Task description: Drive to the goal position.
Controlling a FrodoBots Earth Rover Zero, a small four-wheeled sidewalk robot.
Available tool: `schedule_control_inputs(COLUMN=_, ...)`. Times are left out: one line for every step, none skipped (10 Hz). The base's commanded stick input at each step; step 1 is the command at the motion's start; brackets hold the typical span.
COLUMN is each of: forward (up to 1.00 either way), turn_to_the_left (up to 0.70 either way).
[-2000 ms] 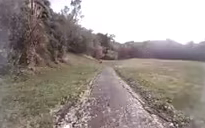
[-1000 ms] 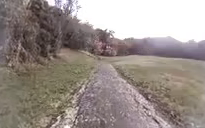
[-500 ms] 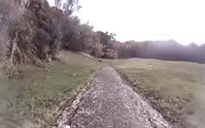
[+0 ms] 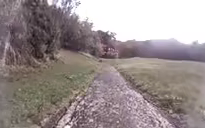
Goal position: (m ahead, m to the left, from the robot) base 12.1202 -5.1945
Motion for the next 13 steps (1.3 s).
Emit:
schedule_control_inputs(forward=1.0, turn_to_the_left=0.0)
schedule_control_inputs(forward=1.0, turn_to_the_left=-0.21)
schedule_control_inputs(forward=1.0, turn_to_the_left=-0.32)
schedule_control_inputs(forward=1.0, turn_to_the_left=-0.05)
schedule_control_inputs(forward=1.0, turn_to_the_left=0.0)
schedule_control_inputs(forward=1.0, turn_to_the_left=0.0)
schedule_control_inputs(forward=1.0, turn_to_the_left=0.0)
schedule_control_inputs(forward=1.0, turn_to_the_left=0.0)
schedule_control_inputs(forward=1.0, turn_to_the_left=0.0)
schedule_control_inputs(forward=1.0, turn_to_the_left=0.0)
schedule_control_inputs(forward=1.0, turn_to_the_left=0.0)
schedule_control_inputs(forward=1.0, turn_to_the_left=0.0)
schedule_control_inputs(forward=1.0, turn_to_the_left=0.0)
